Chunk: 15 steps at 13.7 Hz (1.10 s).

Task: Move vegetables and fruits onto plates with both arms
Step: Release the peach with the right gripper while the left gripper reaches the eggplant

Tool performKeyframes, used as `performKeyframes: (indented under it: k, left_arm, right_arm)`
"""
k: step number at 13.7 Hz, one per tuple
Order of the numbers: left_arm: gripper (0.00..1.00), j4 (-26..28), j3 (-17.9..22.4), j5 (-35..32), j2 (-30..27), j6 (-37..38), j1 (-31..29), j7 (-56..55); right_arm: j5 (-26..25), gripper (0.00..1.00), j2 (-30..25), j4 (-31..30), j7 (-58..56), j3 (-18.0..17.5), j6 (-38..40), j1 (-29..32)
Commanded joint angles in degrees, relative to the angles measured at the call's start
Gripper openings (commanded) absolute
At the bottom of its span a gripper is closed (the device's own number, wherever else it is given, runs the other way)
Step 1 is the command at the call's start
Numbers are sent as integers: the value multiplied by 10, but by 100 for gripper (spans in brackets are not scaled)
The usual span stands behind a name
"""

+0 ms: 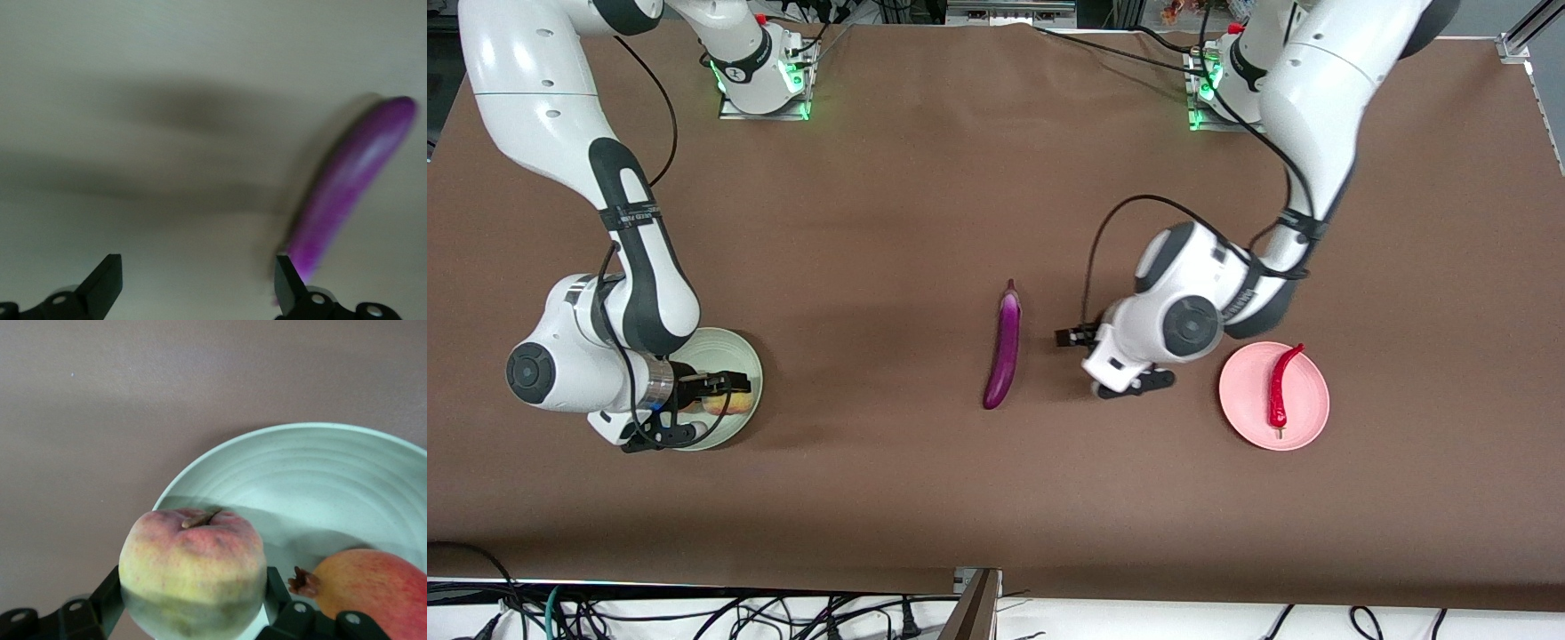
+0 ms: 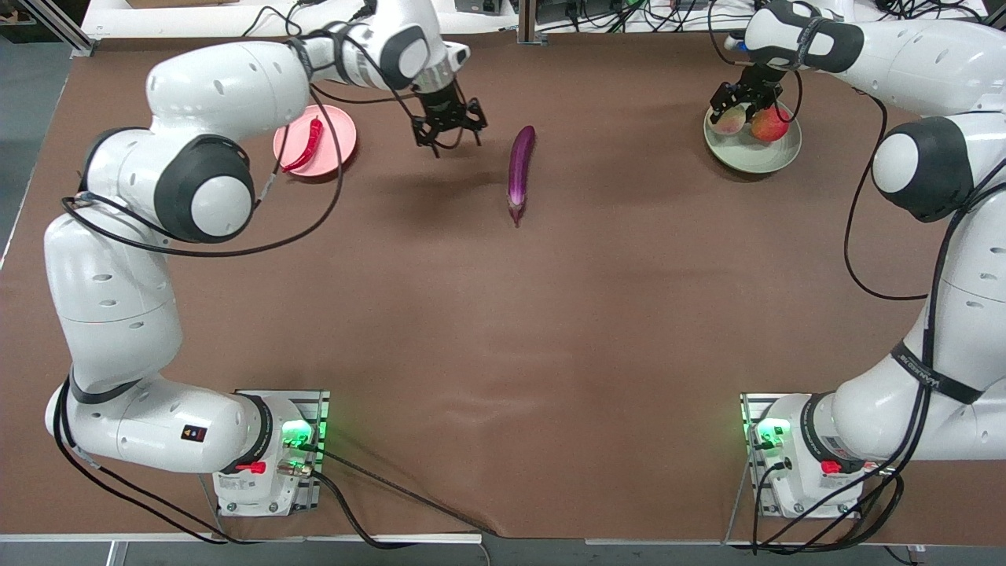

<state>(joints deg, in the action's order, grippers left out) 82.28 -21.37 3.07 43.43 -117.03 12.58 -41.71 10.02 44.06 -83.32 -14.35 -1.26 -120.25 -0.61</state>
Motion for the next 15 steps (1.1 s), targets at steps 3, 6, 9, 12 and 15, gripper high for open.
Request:
performKeyframes:
  k: [3,6,9,12,15]
  left_arm:
    - [100,7,11,0,13,-65,74,-116]
    - [100,7,10,0,19,-102,82,-120]
    - [100,7,18,-2,36,-131,105,-143]
    - [100,4,81,-12,53,-167,166,-143]
    - [94,-6,135,-16,73,-188,217,-143]
  right_arm:
    - [-2,100,-6,4,-11,-6,5,10]
    - [0,100,-26,5,-25,-7,7,14]
    - [-31,100,-66,6,-25,-7,49,12]
    - [-67,100,-117,6,-24,-8,95,9]
    - [-69,100,-151,7,-20,-6,158,7]
